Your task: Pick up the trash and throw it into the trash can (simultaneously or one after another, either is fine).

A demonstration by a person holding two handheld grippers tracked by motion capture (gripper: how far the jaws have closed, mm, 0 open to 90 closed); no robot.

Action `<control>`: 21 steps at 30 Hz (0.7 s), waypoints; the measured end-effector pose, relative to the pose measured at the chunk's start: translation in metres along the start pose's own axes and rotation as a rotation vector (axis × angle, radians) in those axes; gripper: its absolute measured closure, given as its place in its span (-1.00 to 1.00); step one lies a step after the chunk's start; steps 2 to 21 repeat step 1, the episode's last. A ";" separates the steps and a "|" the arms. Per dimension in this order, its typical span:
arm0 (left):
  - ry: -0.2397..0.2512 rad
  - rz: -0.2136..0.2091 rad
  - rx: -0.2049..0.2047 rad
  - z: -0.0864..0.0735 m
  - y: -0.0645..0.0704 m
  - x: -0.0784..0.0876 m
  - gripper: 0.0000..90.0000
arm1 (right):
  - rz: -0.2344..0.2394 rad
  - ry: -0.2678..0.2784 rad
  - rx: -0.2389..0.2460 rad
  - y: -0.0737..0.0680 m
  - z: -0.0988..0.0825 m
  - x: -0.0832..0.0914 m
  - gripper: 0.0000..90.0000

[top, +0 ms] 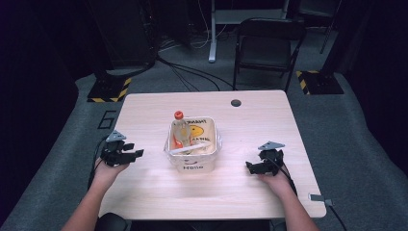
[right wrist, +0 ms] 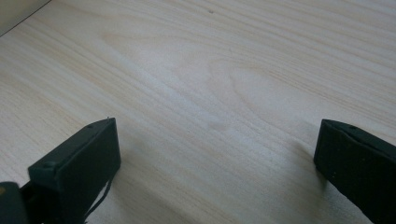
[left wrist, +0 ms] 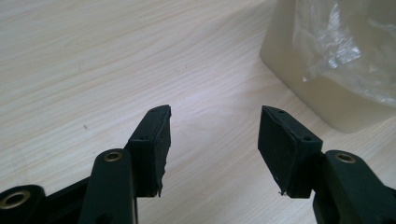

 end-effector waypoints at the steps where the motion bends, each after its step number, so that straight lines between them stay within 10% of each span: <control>1: 0.002 0.005 0.004 -0.002 -0.001 -0.002 -0.03 | 0.000 0.000 -0.001 0.000 0.000 0.000 -1.00; 21: 0.002 0.005 0.004 -0.002 -0.001 -0.002 -0.03 | 0.000 0.000 -0.001 0.000 0.000 0.000 -1.00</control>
Point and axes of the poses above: each handheld gripper's, and its own axes: x roughly backward along the jaws, z roughly out of its top, y roughly to its right, the point moved 5 cm from there along -x, roughly forward along the jaws, and after that the axes turned 5 degrees about -y, right-handed, at the moved point
